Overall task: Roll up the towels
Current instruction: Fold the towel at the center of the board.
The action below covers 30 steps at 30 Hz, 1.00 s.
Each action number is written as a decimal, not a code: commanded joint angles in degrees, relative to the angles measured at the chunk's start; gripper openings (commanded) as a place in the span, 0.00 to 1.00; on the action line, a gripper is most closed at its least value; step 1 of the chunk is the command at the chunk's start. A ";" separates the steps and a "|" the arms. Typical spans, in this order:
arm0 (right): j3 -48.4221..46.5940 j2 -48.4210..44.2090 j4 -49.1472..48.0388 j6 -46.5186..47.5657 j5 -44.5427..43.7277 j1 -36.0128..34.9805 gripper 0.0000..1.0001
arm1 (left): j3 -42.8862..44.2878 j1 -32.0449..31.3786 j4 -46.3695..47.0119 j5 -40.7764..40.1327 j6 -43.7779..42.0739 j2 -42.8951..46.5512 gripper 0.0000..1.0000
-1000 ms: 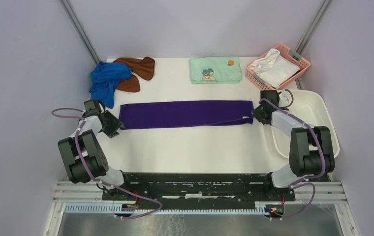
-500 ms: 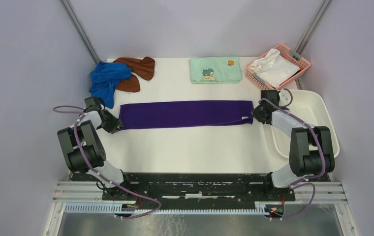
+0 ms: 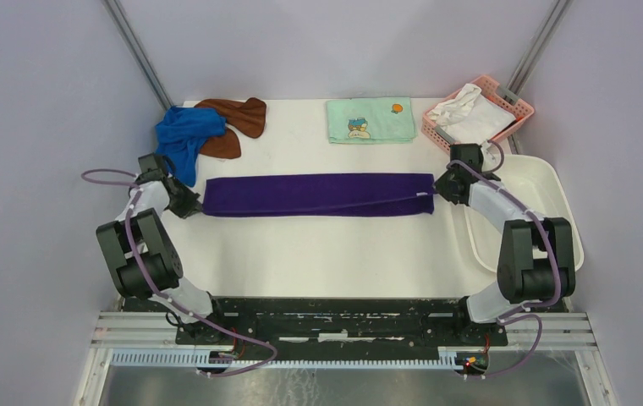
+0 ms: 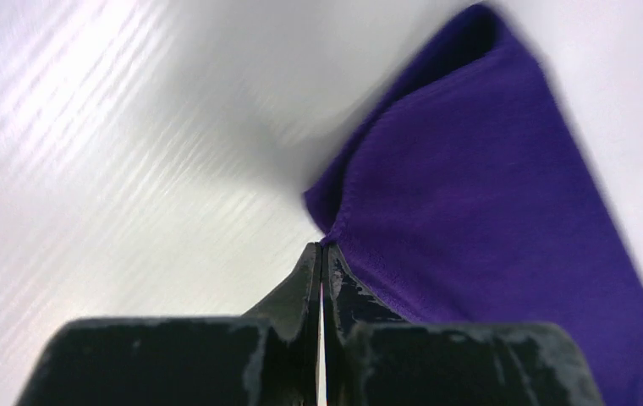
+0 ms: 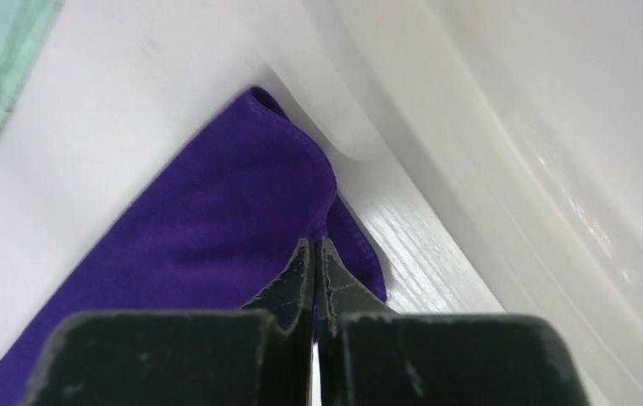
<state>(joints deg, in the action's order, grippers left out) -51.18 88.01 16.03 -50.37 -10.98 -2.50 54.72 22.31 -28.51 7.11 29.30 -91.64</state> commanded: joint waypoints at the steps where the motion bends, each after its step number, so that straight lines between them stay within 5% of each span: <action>1: -6.80 -0.48 2.89 3.54 -0.94 0.33 0.00 | 9.63 0.15 -0.14 -0.59 0.65 1.51 0.03; 17: -33.84 17.45 4.09 9.56 3.52 0.81 0.00 | 39.50 -2.70 2.52 12.56 6.52 -21.58 0.03; 30: -35.16 20.96 -0.56 7.93 6.82 3.70 0.00 | 47.05 -2.63 2.65 13.23 7.17 -27.32 0.03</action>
<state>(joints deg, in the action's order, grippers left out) -84.20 108.77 19.25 -42.11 -4.95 -0.25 99.42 19.27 -27.51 19.09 34.09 -118.61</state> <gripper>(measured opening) 0.008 0.035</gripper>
